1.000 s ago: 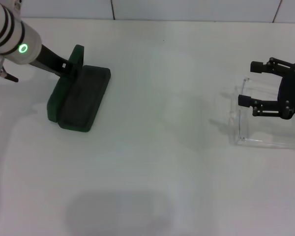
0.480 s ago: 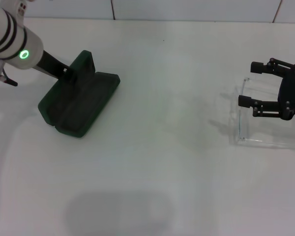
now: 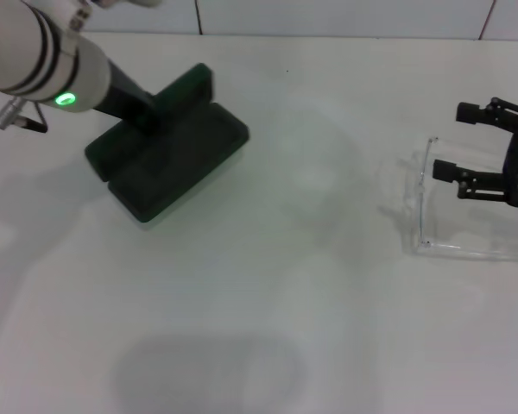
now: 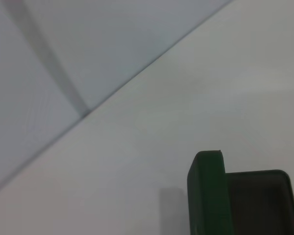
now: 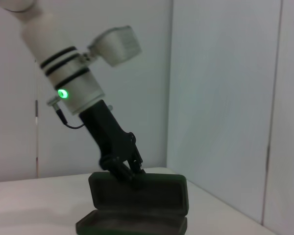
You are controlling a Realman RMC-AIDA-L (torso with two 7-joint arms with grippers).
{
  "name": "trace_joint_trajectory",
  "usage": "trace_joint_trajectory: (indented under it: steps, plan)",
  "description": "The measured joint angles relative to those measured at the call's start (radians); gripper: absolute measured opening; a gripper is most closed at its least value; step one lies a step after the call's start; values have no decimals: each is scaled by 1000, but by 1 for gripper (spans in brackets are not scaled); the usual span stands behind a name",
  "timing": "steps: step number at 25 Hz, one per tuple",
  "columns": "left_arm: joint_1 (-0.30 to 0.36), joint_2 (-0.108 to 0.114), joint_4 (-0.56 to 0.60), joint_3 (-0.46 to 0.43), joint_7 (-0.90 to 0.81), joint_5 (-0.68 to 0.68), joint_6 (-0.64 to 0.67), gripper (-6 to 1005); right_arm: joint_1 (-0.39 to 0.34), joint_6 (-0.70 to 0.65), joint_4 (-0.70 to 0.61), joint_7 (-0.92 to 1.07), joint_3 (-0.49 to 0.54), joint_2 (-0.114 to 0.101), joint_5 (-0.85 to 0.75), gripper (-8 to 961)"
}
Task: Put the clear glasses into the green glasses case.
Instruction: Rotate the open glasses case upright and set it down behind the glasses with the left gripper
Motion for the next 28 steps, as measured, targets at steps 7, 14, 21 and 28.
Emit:
trace_joint_trajectory:
  steps: [7, 14, 21, 28]
  plan:
    - [91, -2, 122, 164, 305, -149, -29, 208, -59, -45, -9, -1, 115, -9, -15, 875]
    - [97, -2, 114, 175, 523, -214, -17, 207, -127, -133, -9, 7, 309, -4, -115, 874]
    - [43, 1, 27, 144, 651, -315, 17, 206, -160, -152, -11, 9, 342, -1, -128, 869]
    - [-20, -2, -79, 149, 683, -369, 14, 206, -162, -159, -11, 21, 343, 2, -130, 870]
